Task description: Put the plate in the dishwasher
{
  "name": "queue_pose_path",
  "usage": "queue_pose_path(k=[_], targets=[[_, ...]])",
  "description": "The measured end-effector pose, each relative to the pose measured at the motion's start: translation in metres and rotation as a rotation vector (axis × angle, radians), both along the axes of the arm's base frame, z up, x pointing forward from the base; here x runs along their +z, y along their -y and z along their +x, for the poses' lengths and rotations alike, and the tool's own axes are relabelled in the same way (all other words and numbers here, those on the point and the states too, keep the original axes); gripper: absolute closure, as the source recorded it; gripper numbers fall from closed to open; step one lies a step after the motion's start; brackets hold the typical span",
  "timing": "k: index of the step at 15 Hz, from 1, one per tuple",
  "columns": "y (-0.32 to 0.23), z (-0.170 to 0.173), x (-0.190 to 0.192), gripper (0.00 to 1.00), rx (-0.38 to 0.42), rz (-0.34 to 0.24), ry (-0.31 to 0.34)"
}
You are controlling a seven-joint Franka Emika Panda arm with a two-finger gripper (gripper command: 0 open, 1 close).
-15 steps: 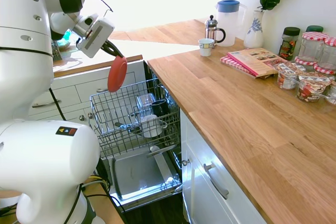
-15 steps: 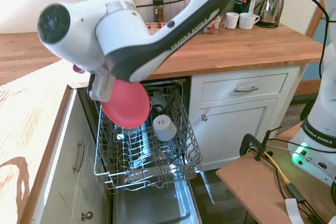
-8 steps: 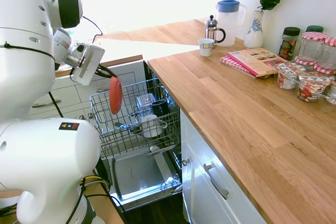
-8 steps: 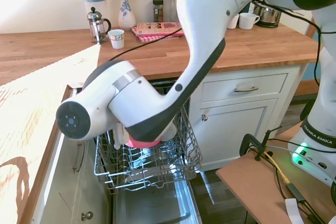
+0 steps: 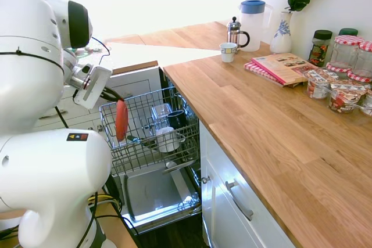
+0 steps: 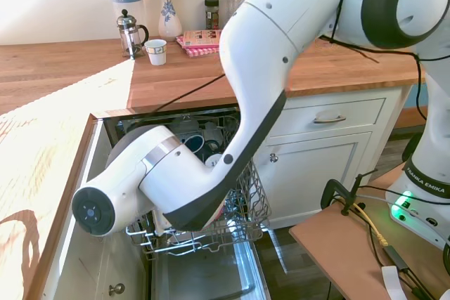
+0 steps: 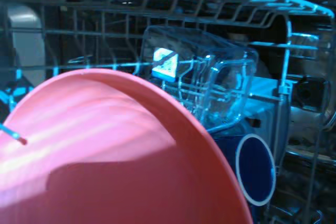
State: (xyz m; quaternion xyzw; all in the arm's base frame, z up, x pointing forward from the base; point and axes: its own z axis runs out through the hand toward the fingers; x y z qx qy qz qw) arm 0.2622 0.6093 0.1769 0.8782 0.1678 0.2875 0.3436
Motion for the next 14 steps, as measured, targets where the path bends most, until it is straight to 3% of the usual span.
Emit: queue_pose_path(k=[2,3,6,14], targets=[[-0.006,-0.005,-0.013,1.0,-0.015,-0.009,-0.031],[-0.006,-0.007,-0.021,0.0,-0.025,-0.02,-0.043],[-0.008,-0.002,-0.03,0.0,-0.065,-0.071,-0.08],[-0.017,0.017,-0.005,0.0,-0.196,-0.12,-0.314]])
